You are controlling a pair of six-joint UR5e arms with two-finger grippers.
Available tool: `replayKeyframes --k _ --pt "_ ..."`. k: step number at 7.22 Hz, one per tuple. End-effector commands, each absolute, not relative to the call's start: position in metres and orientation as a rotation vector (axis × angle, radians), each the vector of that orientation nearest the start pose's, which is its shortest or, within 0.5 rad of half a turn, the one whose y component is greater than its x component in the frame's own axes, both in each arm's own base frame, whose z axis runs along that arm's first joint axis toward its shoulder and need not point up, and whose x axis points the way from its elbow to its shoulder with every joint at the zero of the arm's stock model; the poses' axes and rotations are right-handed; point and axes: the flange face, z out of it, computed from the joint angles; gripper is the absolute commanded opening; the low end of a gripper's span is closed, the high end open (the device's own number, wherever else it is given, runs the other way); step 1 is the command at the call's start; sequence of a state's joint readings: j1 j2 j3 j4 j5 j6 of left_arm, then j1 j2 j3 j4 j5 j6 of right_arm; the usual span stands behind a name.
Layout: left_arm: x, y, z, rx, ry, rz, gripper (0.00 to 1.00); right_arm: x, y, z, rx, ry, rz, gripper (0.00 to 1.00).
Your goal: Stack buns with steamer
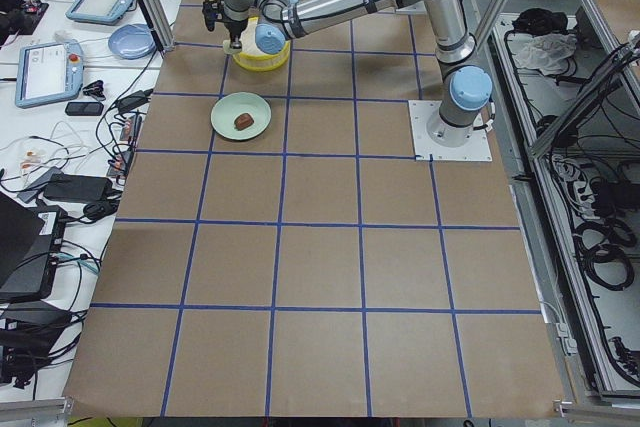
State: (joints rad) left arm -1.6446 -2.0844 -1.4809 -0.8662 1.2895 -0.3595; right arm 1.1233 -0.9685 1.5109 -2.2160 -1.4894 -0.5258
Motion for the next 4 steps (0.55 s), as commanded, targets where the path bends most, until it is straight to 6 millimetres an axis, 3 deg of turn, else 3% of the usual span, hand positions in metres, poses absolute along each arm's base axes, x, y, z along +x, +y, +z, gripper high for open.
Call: replayKeyframes --k 1,2,3,4 --pt "-0.248 -0.656 0.284 -0.51 3.451 -0.247 0.0 -0.169 -0.679 0.22 -0.128 3.111 -0.189 0.35" --pt "-0.246 -0.649 0.271 -0.475 3.445 -0.207 0.01 -0.168 -0.679 0.221 -0.135 3.114 -0.189 0.27" --pt "-0.244 -0.645 0.262 -0.438 3.444 -0.176 0.52 -0.169 -0.679 0.221 -0.135 3.115 -0.188 0.22" --pt "-0.244 -0.644 0.26 -0.457 3.442 -0.168 0.95 -0.169 -0.679 0.221 -0.142 3.116 -0.185 0.17"
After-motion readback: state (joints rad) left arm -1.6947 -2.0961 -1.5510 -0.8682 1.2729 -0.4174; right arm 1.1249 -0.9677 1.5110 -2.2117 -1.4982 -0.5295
